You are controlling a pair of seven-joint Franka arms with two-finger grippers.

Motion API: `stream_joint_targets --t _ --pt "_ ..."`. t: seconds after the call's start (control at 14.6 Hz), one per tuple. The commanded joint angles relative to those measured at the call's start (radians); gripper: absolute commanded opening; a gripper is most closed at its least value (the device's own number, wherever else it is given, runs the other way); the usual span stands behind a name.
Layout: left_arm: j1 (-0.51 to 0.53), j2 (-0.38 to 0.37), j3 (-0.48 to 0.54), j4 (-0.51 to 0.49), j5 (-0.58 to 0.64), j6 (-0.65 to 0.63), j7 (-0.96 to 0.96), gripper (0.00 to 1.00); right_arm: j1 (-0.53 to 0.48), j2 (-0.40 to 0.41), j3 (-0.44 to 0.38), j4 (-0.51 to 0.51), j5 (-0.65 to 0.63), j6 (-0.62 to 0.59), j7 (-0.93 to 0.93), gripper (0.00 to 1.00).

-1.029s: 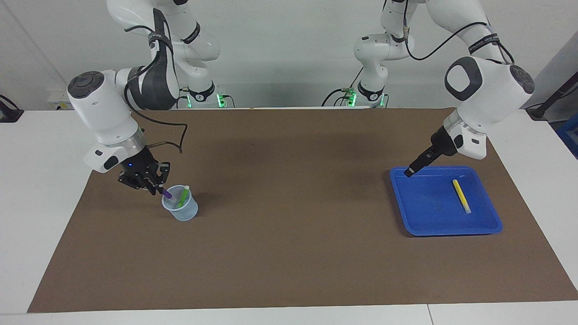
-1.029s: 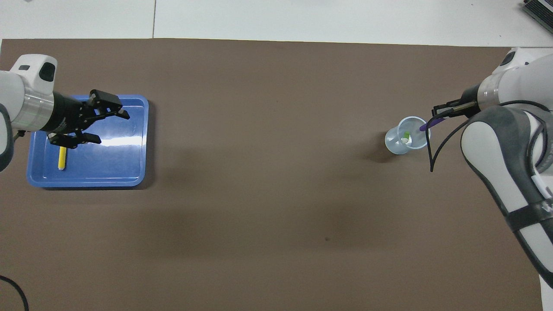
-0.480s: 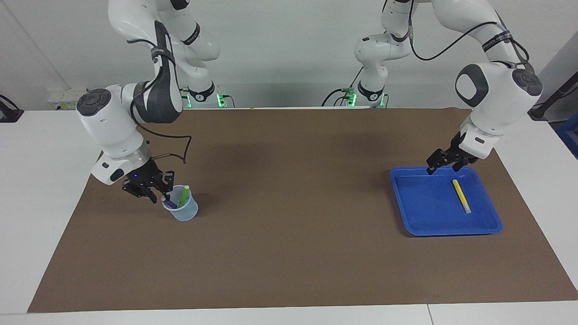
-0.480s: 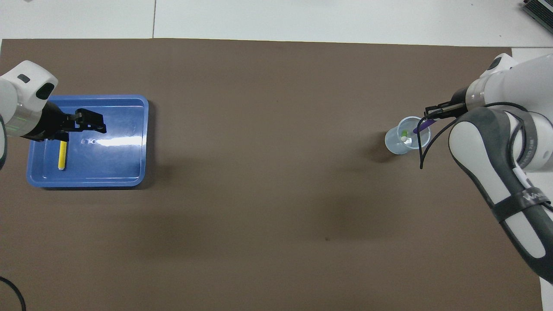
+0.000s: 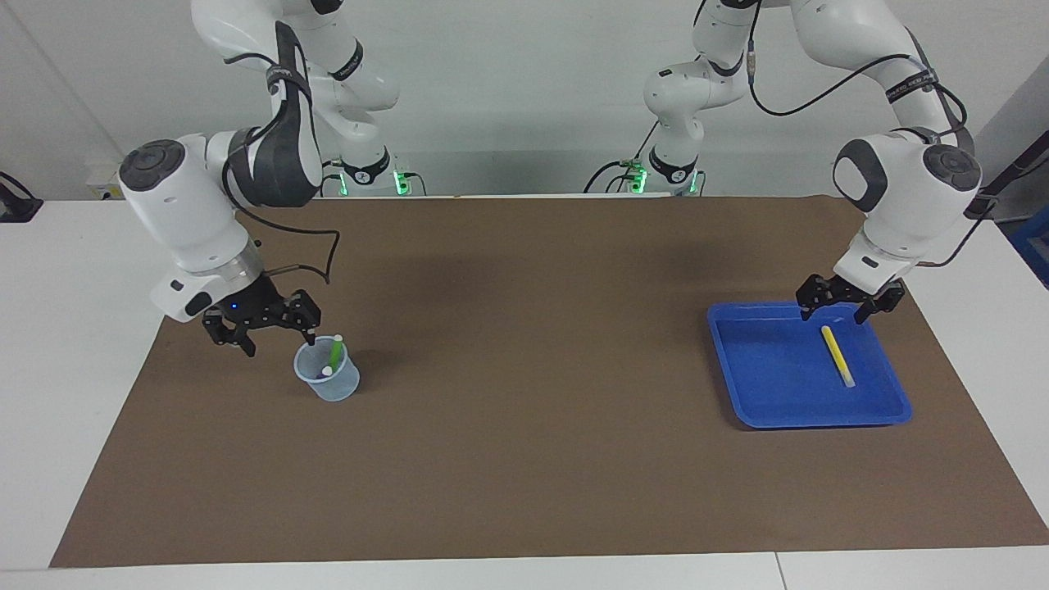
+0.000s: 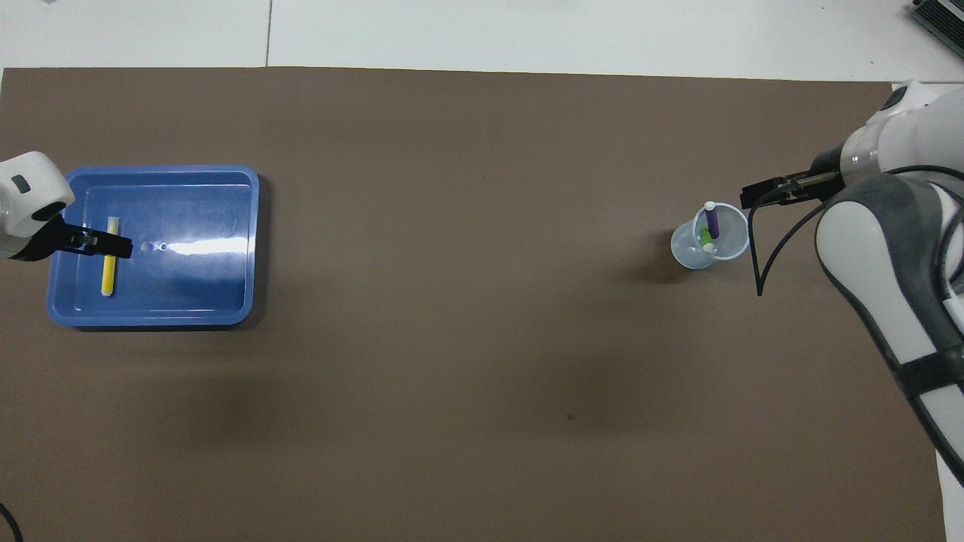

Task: Transfer and insert pens with both arms
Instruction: 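Lower the left gripper onto the yellow pen while the right gripper withdraws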

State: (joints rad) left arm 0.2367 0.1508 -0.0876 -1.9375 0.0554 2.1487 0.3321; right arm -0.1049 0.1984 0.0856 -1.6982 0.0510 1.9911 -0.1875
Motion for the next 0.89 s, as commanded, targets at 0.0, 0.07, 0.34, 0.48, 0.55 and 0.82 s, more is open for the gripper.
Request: stream_joint_targets --t 0.0,0.07,0.34,0.48,0.55,0.82 --pt "0.05 0.003 -0.009 -0.05 0.017 0.065 0.022 1.0 -0.021 -0.066 0.011 0.014 -0.02 -0.098 0.022 1.0" --pt "0.059 0.021 -0.011 -0.051 0.017 0.086 0.021 1.0 -0.021 -0.088 0.011 0.014 -0.016 -0.128 0.025 1.0" --pt "0.047 0.101 -0.009 -0.049 0.015 0.186 -0.069 1.0 -0.024 -0.169 0.01 0.035 -0.002 -0.262 0.046 1.0" --pt "0.062 0.139 -0.009 -0.049 0.015 0.236 -0.088 1.0 -0.024 -0.171 0.008 0.058 -0.011 -0.333 0.046 1.0" --pt "0.067 0.154 -0.009 -0.047 0.015 0.259 -0.09 1.0 -0.025 -0.171 0.008 0.06 -0.01 -0.351 0.045 1.0" --pt "0.069 0.194 -0.009 -0.043 0.015 0.329 -0.14 1.0 -0.019 -0.174 0.011 0.049 -0.017 -0.36 0.019 1.0"
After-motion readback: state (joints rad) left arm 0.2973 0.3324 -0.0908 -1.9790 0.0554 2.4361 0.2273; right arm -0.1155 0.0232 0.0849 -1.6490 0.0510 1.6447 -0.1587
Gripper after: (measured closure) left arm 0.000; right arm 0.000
